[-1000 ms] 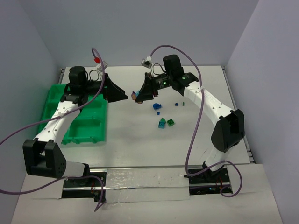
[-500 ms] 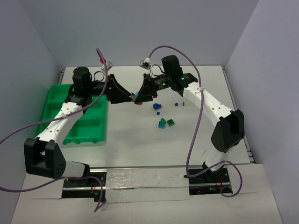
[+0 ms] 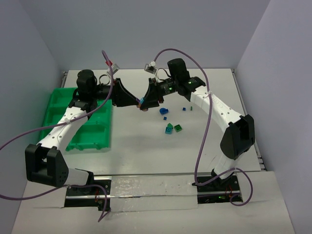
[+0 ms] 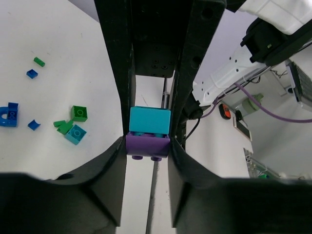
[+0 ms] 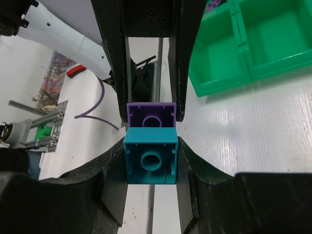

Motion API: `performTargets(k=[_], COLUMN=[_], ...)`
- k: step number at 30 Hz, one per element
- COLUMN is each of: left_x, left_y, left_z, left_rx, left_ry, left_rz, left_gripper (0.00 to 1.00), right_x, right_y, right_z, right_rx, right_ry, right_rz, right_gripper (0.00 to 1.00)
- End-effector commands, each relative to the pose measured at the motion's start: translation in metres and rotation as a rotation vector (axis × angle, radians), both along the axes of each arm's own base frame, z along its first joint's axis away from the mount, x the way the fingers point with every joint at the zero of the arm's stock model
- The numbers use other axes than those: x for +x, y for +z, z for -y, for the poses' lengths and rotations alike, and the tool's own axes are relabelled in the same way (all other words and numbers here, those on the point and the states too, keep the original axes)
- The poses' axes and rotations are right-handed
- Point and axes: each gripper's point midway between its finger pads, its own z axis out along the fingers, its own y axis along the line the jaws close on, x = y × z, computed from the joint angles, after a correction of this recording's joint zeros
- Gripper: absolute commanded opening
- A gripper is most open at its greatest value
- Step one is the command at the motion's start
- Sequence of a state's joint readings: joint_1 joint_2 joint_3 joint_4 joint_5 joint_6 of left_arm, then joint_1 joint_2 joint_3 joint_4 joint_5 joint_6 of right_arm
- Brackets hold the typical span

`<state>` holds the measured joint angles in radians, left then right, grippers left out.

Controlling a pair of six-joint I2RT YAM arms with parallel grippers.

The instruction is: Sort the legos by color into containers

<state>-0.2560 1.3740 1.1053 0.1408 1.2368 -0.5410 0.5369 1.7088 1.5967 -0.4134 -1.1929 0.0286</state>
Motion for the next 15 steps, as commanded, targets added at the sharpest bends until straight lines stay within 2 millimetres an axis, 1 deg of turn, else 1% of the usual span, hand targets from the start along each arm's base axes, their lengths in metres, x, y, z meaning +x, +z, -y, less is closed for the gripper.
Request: performTargets(k=[1,2,3,4,5,7,8,9,10,13,15], left_x=[-0.005,-0.006,-0.006,-0.005,-0.005,-0.005,-0.006,-0.007,-0.008,-0.01,-0.011], left_y=[0.005,0.005,0.005,0.004,-0.001,-0.001,-0.005,-0.01,-0.011,-0.015,-0.015], left_z=[0.003,0.003,0.003,0.003,0.002,0.001,0.0,-0.001,-0.002,-0.005,-0.005], left_rx=[-0.014,-0.013,-0.011,-0.002,0.014,0.024,0.04,0.058,0.067,0.083,0.082], left_ry=[-0.035,-0.04,-0.039,-0.033,-0.032,-0.03,-0.03,-0.032,-0.031,-0.03,-0.032], left_rz=[0.049,0.051,0.053,0.054,0.054,0.06,0.059,0.061,0.075,0.078,0.078], left_gripper=[0.33,0.23,0.05,0.01,0.0,0.0,0.0,0.0,0.0,0.0,0.0], right_x=[-0.01,-0.01,-0.01,-0.01,-0.01,-0.009,-0.009,-0.009,-0.008,-0.004,-0.002], right_y=[0.019,0.019,0.018,0.017,0.017,0.017,0.016,0.016,0.015,0.013,0.012], right_z=[0.0,0.0,0.0,0.0,0.0,0.001,0.003,0.004,0.005,0.011,0.014], right_rx=[0.038,0.037,0.035,0.033,0.032,0.03,0.029,0.029,0.029,0.028,0.027], right_ry=[0.031,0.031,0.031,0.031,0.03,0.025,0.023,0.02,0.019,0.008,0.002], right_rz=[0.046,0.044,0.039,0.029,0.025,0.02,0.015,0.013,0.008,-0.008,-0.011], right_gripper=[0.0,0.02,0.12,0.32,0.46,0.62,0.7,0.76,0.77,0.76,0.7])
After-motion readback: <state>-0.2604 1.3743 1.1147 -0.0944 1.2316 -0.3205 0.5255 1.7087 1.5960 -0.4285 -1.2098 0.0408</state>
